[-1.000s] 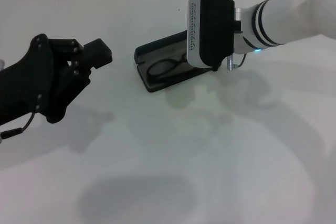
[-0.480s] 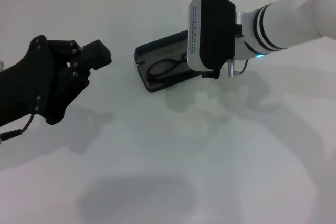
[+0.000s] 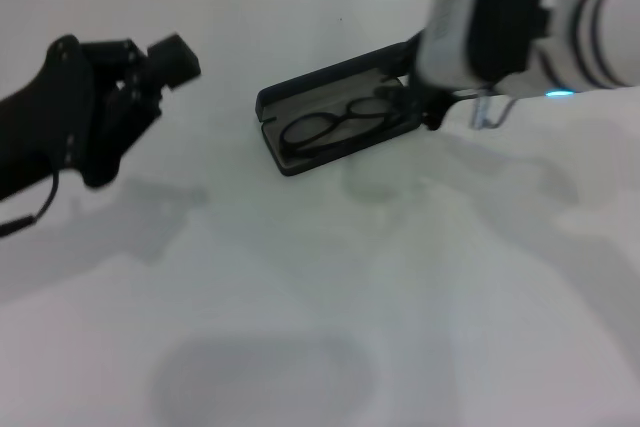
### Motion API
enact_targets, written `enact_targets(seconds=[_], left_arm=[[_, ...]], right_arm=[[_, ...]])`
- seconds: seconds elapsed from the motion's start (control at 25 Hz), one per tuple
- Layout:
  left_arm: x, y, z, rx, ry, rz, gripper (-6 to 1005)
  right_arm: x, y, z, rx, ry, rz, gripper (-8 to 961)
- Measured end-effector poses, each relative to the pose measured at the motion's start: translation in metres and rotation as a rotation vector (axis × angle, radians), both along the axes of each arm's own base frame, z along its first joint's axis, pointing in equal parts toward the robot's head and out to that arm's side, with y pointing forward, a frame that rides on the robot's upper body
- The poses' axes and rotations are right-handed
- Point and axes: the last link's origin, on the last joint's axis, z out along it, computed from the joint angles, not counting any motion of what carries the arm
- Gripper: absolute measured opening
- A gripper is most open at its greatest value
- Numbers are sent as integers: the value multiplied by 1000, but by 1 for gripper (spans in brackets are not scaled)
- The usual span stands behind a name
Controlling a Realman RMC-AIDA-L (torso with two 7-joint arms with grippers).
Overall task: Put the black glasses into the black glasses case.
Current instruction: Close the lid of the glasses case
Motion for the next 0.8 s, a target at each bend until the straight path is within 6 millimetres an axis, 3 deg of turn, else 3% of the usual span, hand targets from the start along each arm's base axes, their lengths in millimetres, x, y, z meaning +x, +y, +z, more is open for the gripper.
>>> enact_targets(seconds=[0.24, 0.44, 0.64, 0.8], left_arm=[[12, 31, 1, -11, 44, 60, 31], [45, 83, -11, -54, 223, 85, 36], [79, 128, -30, -81, 442, 145, 42], [99, 157, -53, -67, 636, 227, 56]], right_arm=[[36, -12, 55, -1, 196, -208, 201], [100, -35, 121, 31, 314, -401, 201], [145, -71, 177, 38, 559, -481, 201], [170, -95, 196, 67, 722, -482, 201]])
